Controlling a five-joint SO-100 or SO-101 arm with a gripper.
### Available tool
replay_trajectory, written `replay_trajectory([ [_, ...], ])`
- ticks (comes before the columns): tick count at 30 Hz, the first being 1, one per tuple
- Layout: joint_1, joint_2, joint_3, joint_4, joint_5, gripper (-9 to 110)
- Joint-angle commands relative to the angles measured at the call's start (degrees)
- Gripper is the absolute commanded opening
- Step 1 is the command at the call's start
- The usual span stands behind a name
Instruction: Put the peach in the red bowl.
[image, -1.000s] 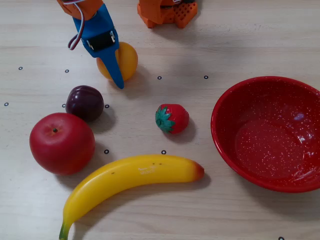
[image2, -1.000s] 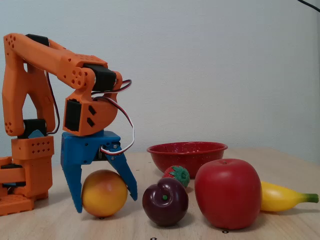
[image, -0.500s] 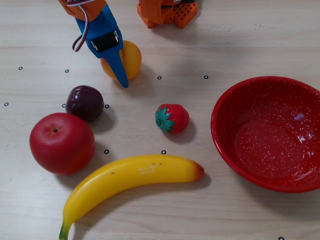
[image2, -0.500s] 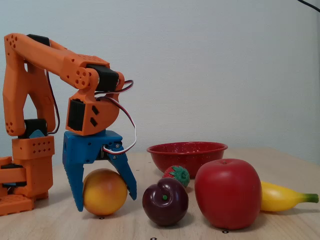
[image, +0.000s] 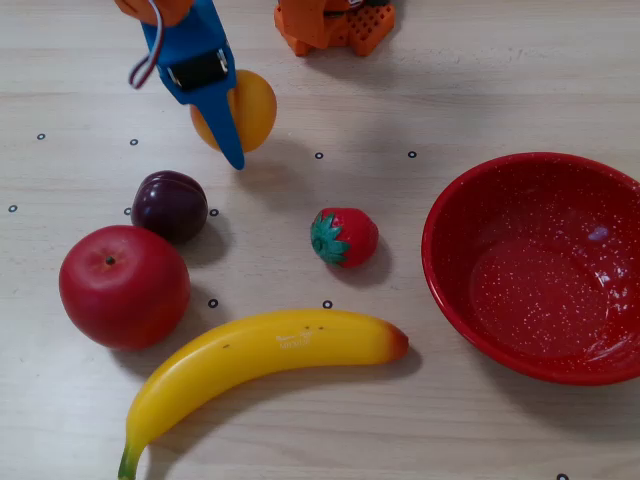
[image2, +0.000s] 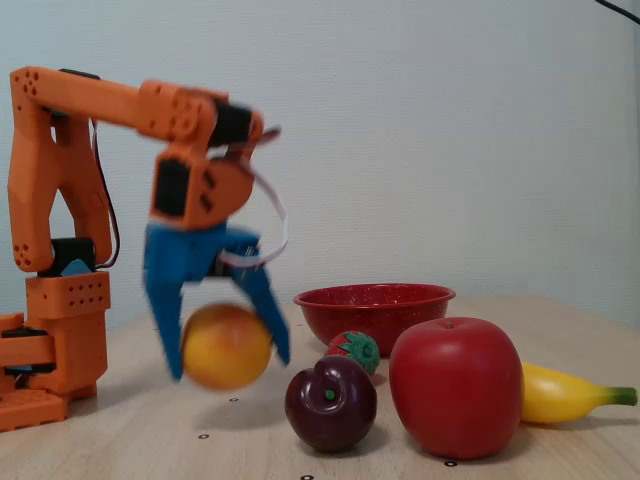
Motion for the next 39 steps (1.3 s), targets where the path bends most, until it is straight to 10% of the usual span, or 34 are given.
replay_trajectory([
  [1, 3.34, 5.62, -11.43, 6.59, -4.48, 0],
  [28, 57.04, -24.26, -68.12, 11.95, -36.12, 0],
  [33, 57.48, -38.5, -78.22, 12.13, -35.51, 40],
  [39, 57.39, -46.93, -87.19, 13.27, -34.01, 53],
])
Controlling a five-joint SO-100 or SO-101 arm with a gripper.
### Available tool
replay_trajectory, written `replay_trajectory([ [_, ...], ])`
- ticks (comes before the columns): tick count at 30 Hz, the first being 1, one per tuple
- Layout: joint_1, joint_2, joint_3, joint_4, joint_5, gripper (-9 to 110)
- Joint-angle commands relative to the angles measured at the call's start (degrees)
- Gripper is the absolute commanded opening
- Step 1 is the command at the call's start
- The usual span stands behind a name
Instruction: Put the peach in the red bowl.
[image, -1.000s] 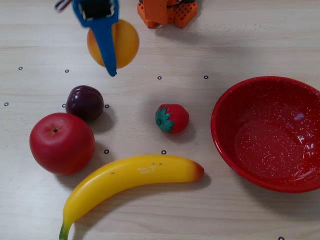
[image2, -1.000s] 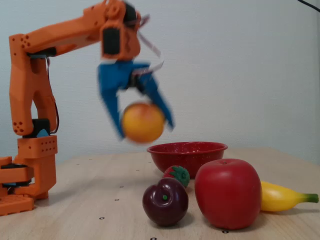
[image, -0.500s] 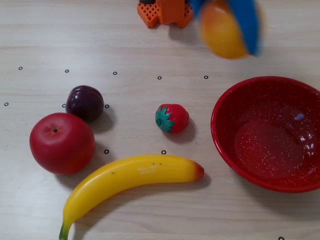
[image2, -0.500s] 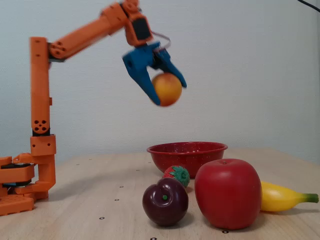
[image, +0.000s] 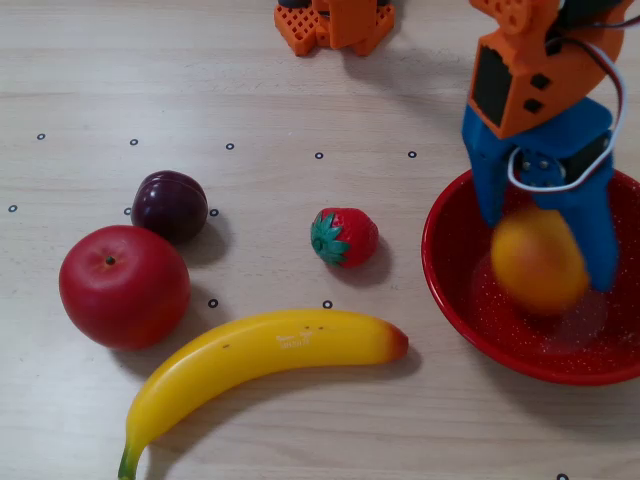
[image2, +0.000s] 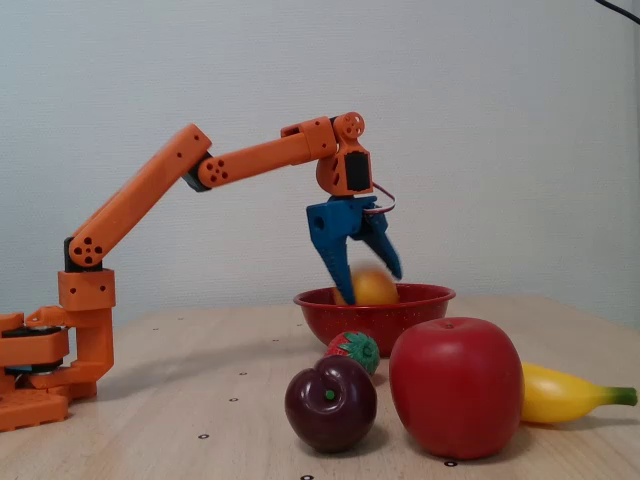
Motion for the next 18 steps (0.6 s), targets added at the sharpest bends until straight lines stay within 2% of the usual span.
replay_trajectory([
  [1, 0.62, 2.81, -5.8, 0.44, 0.79, 53],
  [3, 0.35, 2.46, -6.15, -0.09, 0.88, 56],
  [8, -0.79, 5.54, -5.8, -1.85, 1.49, 54],
  [10, -1.85, 9.93, -3.25, -2.9, 1.14, 48],
  [15, -5.8, 26.63, 10.46, -7.47, 0.0, 20],
  [18, -9.14, 37.62, 21.36, -10.37, -0.18, 10],
])
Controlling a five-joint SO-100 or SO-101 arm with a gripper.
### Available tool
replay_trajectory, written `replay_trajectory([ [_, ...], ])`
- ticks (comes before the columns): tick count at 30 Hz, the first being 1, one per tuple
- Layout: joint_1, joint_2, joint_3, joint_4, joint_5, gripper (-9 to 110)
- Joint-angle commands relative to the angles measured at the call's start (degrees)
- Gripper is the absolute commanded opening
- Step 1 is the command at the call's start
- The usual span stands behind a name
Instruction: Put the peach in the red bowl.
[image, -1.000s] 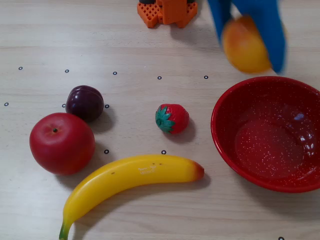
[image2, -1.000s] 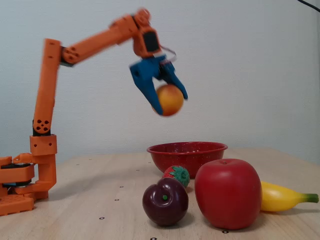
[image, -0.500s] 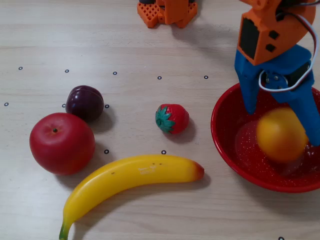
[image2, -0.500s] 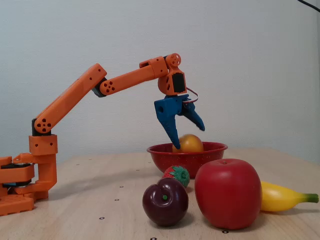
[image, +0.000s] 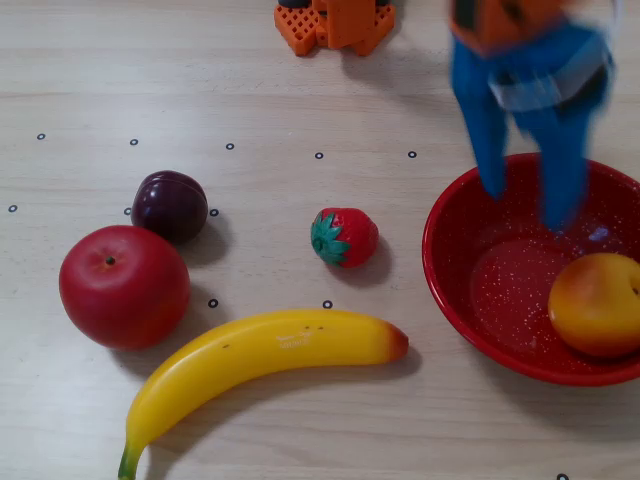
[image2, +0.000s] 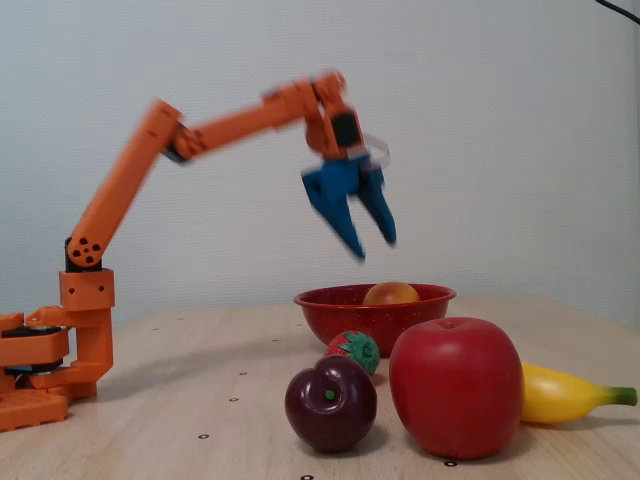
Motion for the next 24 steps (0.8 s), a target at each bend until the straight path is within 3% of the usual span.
replay_trajectory([
  [1, -4.92, 15.73, 6.06, -3.43, -0.26, 5],
  [3, -7.21, 22.68, 13.45, -5.19, -0.26, 0],
  [16, -23.29, 71.63, 77.34, -23.73, -0.7, 0],
  [24, -24.87, 95.89, 108.63, -33.4, -3.78, 0],
])
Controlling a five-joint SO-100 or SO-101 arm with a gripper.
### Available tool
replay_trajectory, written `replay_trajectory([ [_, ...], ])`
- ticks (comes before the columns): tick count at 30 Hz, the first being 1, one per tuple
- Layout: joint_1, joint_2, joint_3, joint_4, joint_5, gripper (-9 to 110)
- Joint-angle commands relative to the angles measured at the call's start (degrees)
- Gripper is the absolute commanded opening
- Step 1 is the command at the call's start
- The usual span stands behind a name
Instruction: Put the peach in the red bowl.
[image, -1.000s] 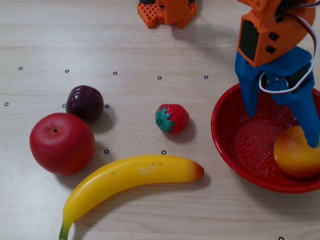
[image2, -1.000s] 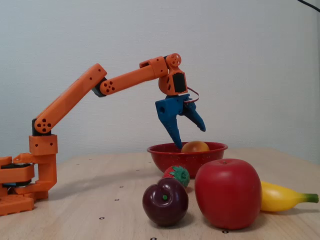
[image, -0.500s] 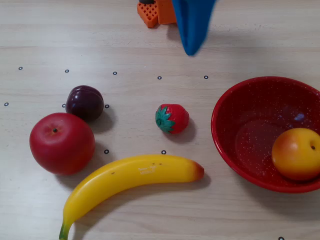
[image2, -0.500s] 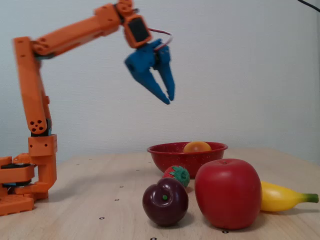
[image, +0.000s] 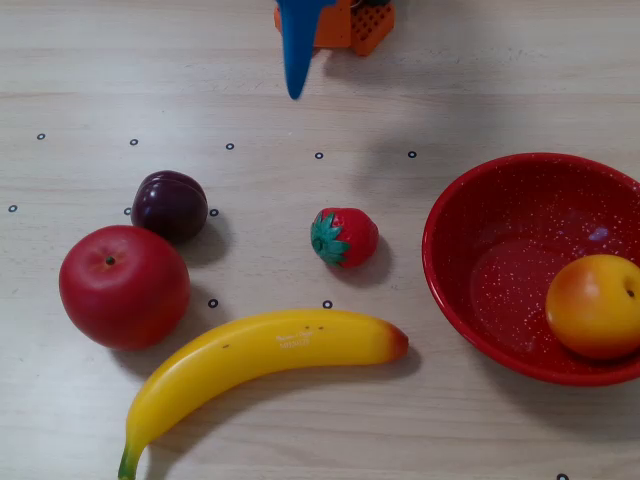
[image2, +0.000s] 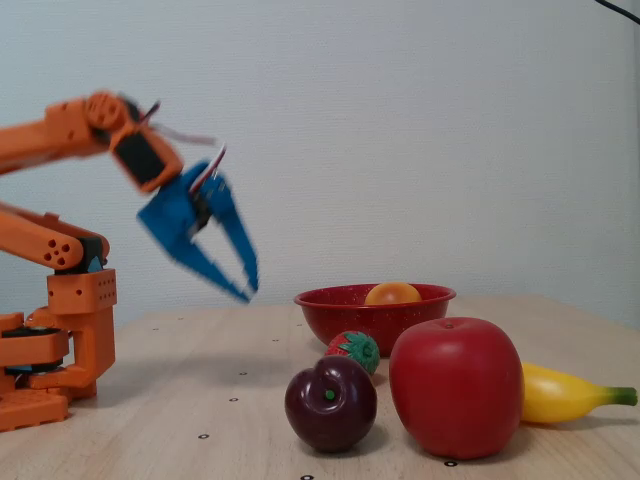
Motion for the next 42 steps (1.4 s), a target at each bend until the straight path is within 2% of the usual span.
replay_trajectory([
  [1, -0.44, 6.06, 3.78, -4.22, -3.25, 0],
  [8, 1.67, 22.15, 20.74, -9.14, -9.23, 0],
  [14, 2.29, 29.09, 30.06, -12.66, -15.21, 0],
  [22, 4.13, 29.36, 30.06, -10.02, -18.54, 0],
  [42, 4.39, 29.36, 30.06, -9.67, -15.91, 0],
])
